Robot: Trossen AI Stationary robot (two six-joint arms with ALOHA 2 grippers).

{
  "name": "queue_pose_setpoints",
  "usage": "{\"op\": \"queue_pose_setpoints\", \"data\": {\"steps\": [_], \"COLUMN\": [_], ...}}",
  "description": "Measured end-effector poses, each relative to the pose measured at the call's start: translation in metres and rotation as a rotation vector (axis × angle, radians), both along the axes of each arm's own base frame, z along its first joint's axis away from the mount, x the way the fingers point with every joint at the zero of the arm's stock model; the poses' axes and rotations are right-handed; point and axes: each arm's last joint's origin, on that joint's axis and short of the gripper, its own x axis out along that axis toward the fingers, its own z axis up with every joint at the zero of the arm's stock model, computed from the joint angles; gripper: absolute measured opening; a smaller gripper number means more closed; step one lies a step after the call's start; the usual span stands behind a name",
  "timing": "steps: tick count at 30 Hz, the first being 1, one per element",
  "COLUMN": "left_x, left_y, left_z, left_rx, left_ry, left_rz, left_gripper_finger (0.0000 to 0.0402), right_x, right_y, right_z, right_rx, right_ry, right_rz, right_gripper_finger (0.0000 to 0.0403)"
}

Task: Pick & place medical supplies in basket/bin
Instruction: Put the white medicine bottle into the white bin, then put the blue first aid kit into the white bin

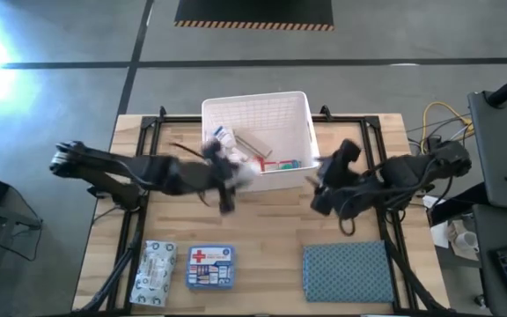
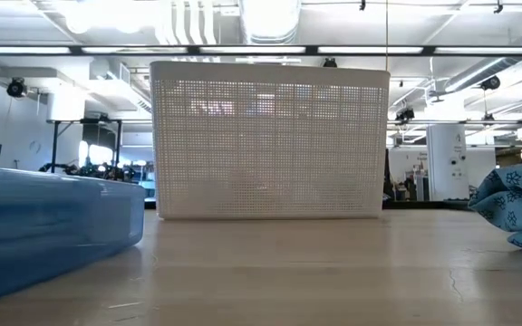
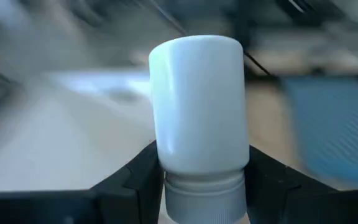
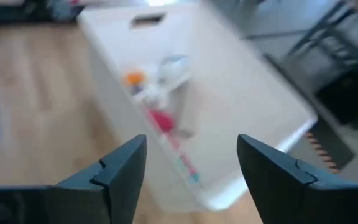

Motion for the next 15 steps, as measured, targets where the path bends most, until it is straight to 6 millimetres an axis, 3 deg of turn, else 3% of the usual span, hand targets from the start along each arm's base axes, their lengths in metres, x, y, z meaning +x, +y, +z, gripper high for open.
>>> {"op": "queue_pose_setpoints", "data": {"steps": [2, 5, 10, 12, 15], "left_x": [-0.007, -0.004, 0.006, 0.005, -0.004], "left_y": [0.017, 0.058, 0.129, 0.141, 0.136], "left_z": [0.015, 0.017, -0.012, -0.023, -0.019], "left_rx": [0.128, 0.203, 0.091, -0.03, -0.199], "left_ry": [-0.096, -0.159, -0.112, -0.059, -0.007], "left_rz": [0.104, 0.191, 0.371, 0.448, 0.474], "left_gripper_finger": [0.0155, 0.0199, 0.0292, 0.032, 0.0342], "right_x": [-0.007, -0.013, -0.009, -0.007, -0.004], "right_y": [-0.007, -0.02, -0.032, -0.032, -0.029], "right_z": [0.007, 0.012, 0.009, 0.006, -0.001], "right_rx": [-0.035, -0.032, 0.021, 0.07, 0.116], "right_ry": [-0.047, -0.073, -0.041, -0.015, 0.026], "right_rz": [-0.042, -0.086, -0.107, -0.082, -0.05], "right_gripper_finger": [0.0238, 0.0238, 0.0248, 0.0254, 0.0262]}}
